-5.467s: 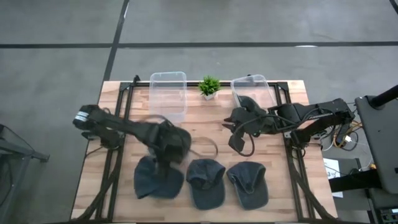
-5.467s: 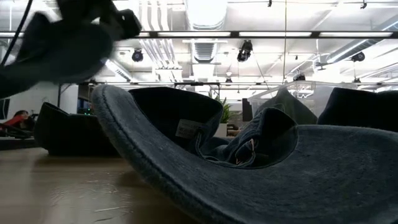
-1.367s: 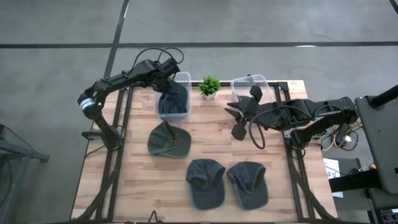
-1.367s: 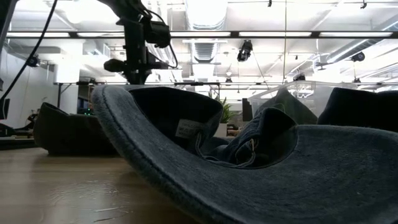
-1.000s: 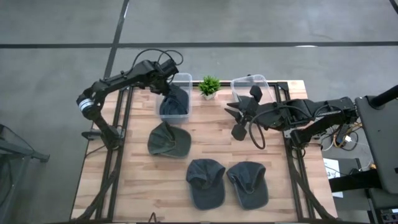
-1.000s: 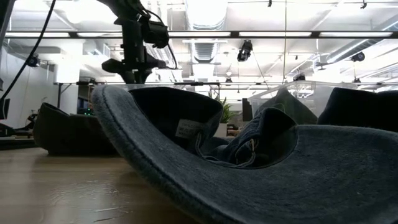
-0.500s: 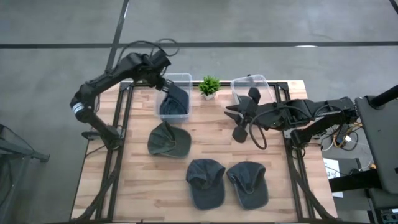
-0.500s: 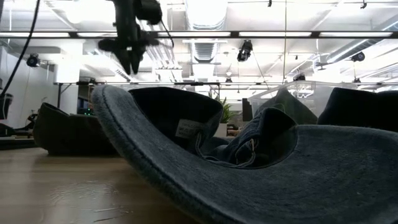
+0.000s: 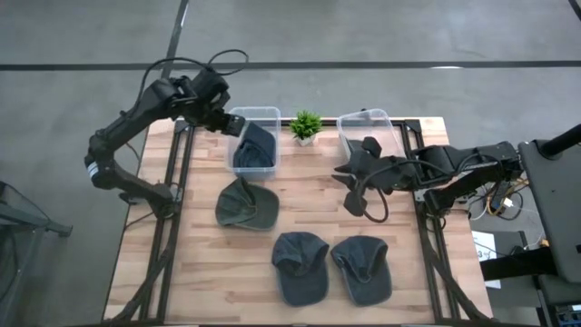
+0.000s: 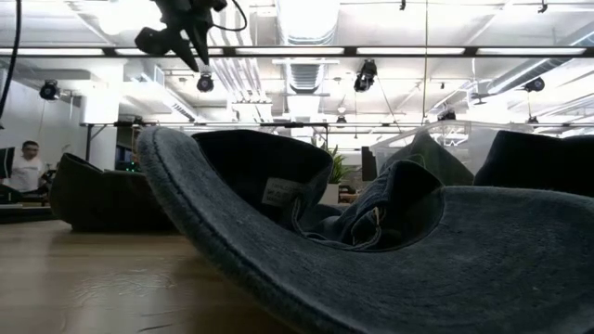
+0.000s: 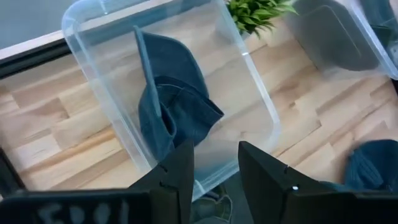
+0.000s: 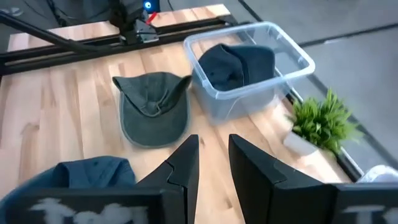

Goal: Pick & Place hat
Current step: Put the left blue cap into the left transparent bin

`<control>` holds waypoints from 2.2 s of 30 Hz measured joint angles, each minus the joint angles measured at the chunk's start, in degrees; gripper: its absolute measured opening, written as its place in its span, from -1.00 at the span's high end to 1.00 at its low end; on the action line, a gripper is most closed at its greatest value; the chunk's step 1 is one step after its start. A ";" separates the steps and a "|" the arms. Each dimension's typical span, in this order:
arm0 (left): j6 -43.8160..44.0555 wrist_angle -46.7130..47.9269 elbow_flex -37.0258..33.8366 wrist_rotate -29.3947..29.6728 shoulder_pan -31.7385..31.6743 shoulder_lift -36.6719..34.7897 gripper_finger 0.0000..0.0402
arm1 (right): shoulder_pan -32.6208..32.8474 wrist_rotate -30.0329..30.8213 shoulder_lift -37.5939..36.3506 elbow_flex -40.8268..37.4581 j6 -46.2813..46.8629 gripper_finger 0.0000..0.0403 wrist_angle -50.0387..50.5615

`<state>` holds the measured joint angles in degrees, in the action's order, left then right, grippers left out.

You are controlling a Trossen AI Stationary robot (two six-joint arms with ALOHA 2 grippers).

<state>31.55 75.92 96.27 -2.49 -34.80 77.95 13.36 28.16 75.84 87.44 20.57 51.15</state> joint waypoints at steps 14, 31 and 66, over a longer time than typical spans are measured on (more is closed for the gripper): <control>-5.19 -3.92 -0.04 -4.36 2.10 -1.94 0.42 | -0.28 1.91 0.10 -2.21 14.71 0.59 0.54; 9.22 0.59 0.07 7.51 35.71 -1.48 0.41 | 2.69 1.31 -0.96 -4.68 15.87 0.59 6.81; 77.78 -23.51 -0.30 20.62 72.22 32.43 0.17 | 4.79 1.19 -10.26 -4.85 4.08 0.59 10.35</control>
<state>109.33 52.41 95.96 18.14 37.42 110.38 18.15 29.35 65.58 82.59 24.64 61.50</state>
